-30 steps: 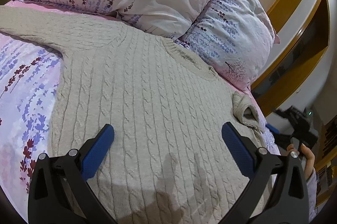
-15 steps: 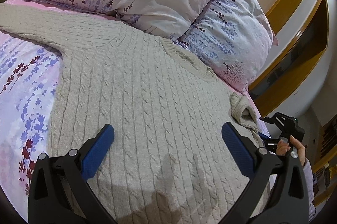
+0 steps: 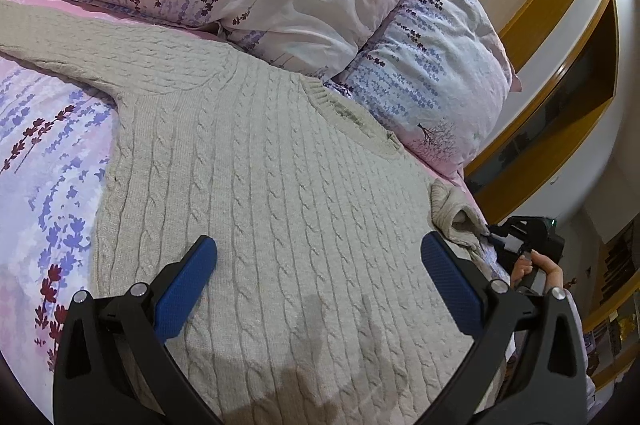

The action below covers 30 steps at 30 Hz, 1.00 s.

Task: Fold small clothes
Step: 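Fold the held sleeve across the sweater body with the right gripper, release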

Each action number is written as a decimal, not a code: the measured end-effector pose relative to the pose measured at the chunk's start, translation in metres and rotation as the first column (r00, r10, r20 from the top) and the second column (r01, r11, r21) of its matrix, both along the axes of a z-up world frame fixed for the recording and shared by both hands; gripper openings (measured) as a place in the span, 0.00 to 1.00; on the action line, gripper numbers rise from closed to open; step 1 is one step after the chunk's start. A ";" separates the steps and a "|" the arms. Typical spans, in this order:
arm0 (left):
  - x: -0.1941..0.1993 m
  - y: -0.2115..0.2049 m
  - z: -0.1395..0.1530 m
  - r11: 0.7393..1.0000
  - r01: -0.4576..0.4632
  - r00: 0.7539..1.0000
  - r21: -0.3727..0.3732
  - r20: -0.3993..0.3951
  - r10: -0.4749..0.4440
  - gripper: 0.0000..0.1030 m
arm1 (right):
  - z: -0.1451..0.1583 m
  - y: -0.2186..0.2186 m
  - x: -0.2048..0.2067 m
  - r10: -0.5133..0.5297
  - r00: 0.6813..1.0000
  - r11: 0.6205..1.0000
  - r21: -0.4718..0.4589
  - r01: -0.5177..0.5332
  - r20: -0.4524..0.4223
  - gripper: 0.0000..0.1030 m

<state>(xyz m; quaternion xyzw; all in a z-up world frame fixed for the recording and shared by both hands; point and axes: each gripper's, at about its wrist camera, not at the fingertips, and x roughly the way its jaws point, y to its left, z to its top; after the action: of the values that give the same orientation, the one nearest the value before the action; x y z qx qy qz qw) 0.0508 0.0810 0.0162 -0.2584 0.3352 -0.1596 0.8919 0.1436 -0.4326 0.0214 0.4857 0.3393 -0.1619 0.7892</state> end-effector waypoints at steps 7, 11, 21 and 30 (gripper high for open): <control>-0.003 0.001 0.000 1.000 -0.006 1.000 -0.014 0.010 0.006 0.99 | 0.087 0.107 0.047 0.363 0.891 0.924 -0.224 -0.308 0.271 0.07; -0.004 0.003 0.001 1.000 -0.012 1.000 -0.027 0.016 0.013 0.99 | 0.097 0.211 0.077 0.652 0.706 0.756 -0.307 -0.578 0.276 0.07; -0.011 0.040 0.017 0.996 -0.088 0.996 -0.031 0.004 0.088 0.99 | -0.008 0.345 0.111 0.886 0.463 0.442 -0.245 -0.863 -0.035 0.07; -0.005 0.071 0.050 0.984 -0.176 0.983 0.031 0.051 0.174 0.99 | -0.007 0.365 0.092 0.900 0.430 0.397 -0.285 -0.873 -0.064 0.08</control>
<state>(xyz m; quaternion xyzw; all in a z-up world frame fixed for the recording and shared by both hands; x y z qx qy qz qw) 0.0456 0.1523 0.0665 -0.2670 0.2925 -0.0808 0.9147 0.2360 -0.0677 0.0142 0.1235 0.4791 0.2615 0.8287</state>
